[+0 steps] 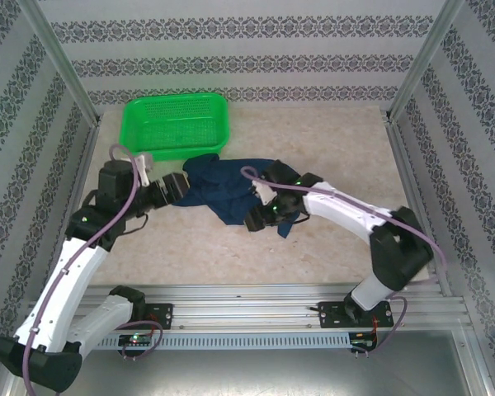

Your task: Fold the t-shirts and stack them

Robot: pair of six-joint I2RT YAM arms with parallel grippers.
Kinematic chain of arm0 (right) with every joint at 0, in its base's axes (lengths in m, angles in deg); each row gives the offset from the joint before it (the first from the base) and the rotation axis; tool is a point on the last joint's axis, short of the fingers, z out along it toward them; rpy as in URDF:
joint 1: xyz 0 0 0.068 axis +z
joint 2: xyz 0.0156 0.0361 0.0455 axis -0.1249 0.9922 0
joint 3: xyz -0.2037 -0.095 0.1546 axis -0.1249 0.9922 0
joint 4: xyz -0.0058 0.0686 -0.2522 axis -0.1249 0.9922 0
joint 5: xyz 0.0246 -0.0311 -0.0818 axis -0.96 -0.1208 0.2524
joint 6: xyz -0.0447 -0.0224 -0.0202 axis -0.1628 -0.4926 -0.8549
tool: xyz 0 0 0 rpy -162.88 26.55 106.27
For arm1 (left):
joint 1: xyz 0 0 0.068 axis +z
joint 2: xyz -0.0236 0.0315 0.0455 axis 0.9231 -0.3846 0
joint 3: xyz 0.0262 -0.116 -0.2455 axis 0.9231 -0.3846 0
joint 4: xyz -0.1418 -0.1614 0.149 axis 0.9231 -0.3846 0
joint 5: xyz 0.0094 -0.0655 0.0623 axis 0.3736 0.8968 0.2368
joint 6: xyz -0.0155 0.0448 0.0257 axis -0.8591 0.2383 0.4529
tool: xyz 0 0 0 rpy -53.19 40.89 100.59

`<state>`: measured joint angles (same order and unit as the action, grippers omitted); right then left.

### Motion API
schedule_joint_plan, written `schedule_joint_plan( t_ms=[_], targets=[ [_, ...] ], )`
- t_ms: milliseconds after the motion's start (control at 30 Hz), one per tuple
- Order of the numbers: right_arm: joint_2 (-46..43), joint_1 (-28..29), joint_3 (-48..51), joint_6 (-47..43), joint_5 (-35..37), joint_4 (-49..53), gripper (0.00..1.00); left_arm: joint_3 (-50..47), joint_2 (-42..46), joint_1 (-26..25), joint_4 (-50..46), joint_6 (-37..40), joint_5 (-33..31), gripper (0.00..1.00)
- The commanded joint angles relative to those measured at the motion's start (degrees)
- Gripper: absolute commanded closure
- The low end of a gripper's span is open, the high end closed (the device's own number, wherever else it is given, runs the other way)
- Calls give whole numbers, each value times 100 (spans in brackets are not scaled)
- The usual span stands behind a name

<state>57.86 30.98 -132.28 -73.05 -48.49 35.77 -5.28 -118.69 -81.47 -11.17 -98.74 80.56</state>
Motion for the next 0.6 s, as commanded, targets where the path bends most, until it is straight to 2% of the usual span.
schedule_joint_plan(
  t_ms=[0,167,333,400,467,567],
  targets=[
    [574,304,-459,60,268,-41,35,-363,399,-111,-563,-142,-210,16],
    [1450,456,-1032,162,985,319,41,-760,861,-186,-659,-237,-314,16],
    [1819,457,-1356,222,1674,377,47,-950,1063,-278,-729,-301,-406,17],
    [2048,456,-1539,209,1888,534,55,-1005,1116,-287,-719,-310,-420,17],
    [2150,457,-1640,244,2053,655,70,-1024,1139,-290,-707,-299,-411,18],
    [1876,480,-1728,287,1864,771,85,-1024,1148,-319,-675,-280,-351,18]
  ],
)
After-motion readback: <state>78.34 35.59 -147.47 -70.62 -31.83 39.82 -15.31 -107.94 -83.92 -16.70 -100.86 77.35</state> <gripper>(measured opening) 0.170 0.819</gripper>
